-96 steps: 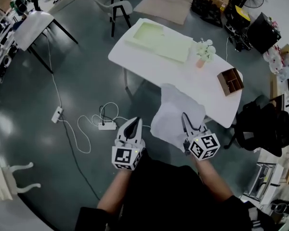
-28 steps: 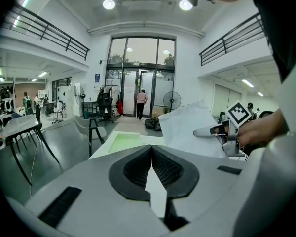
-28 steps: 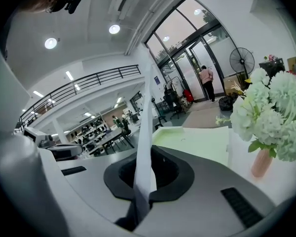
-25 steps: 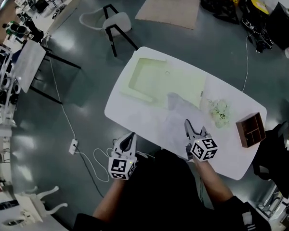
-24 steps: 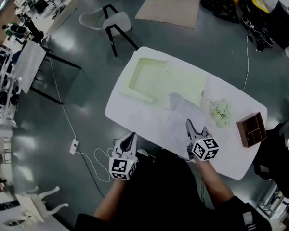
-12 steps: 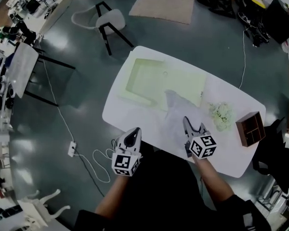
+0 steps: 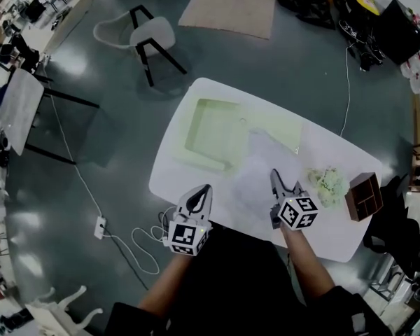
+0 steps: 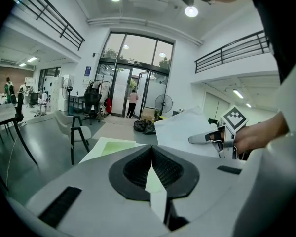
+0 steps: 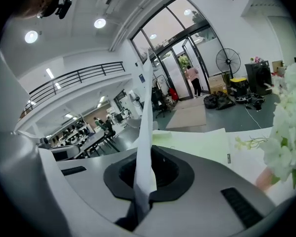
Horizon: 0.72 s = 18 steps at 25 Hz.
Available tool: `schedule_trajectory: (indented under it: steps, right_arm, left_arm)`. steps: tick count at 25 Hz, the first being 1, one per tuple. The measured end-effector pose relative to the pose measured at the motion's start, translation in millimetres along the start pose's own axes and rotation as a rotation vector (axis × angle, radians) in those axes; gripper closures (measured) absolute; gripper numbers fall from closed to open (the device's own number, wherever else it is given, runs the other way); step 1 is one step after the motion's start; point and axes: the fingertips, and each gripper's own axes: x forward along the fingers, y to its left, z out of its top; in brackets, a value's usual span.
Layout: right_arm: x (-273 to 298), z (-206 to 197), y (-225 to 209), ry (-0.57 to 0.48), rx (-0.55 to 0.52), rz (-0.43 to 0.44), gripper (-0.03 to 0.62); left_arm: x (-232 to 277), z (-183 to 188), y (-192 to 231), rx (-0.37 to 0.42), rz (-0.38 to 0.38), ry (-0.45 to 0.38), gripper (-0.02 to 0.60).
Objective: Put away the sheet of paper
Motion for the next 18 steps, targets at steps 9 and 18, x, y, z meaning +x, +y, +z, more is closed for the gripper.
schedule_trajectory:
  steps: [9, 18]
  right_arm:
    - [47, -4, -21, 0.059, 0.004, -0.092, 0.594]
    - [90, -11, -38, 0.094, -0.002, -0.146, 0.595]
  left_arm:
    - [26, 2, 42, -0.027, -0.052, 0.025, 0.577]
    - [50, -1, 74, -0.068, -0.103, 0.054, 0.577]
